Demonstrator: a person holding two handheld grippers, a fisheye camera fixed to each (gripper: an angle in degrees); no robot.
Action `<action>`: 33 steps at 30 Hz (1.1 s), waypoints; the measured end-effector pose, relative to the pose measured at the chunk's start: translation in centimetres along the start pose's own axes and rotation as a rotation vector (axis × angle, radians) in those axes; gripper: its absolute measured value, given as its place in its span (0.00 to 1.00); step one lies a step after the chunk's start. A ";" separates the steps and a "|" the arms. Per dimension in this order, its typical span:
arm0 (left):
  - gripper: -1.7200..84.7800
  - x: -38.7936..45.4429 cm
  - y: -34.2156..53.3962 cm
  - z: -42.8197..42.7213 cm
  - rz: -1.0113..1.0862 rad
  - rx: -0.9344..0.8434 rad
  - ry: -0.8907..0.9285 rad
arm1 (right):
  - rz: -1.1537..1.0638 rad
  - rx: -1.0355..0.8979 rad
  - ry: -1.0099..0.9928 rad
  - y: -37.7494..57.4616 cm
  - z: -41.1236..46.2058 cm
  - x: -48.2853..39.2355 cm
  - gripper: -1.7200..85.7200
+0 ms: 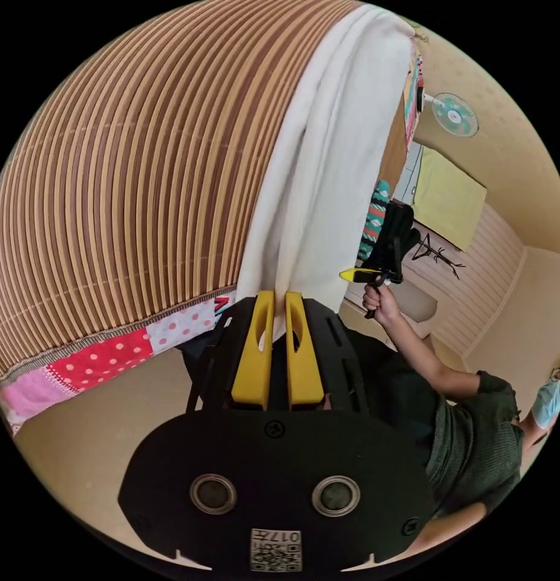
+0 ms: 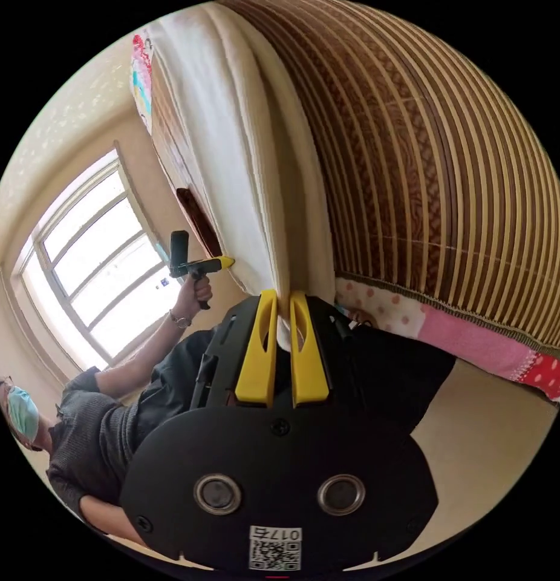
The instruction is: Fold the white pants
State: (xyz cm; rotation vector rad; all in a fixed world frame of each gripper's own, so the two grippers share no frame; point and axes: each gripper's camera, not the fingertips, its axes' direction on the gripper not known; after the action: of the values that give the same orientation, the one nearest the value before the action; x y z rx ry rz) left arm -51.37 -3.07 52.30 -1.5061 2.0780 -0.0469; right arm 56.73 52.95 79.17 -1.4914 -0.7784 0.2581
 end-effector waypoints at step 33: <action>0.08 15.0 17.1 -10.0 0.657 -0.542 0.651 | -0.447 -0.402 -0.867 15.2 -12.6 -4.4 0.05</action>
State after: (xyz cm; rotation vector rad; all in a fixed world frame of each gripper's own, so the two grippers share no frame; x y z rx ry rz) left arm -73.83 -12.95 48.46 -1.0639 3.2287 0.3437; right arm 65.70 41.90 64.79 -1.5082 -1.9193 0.4313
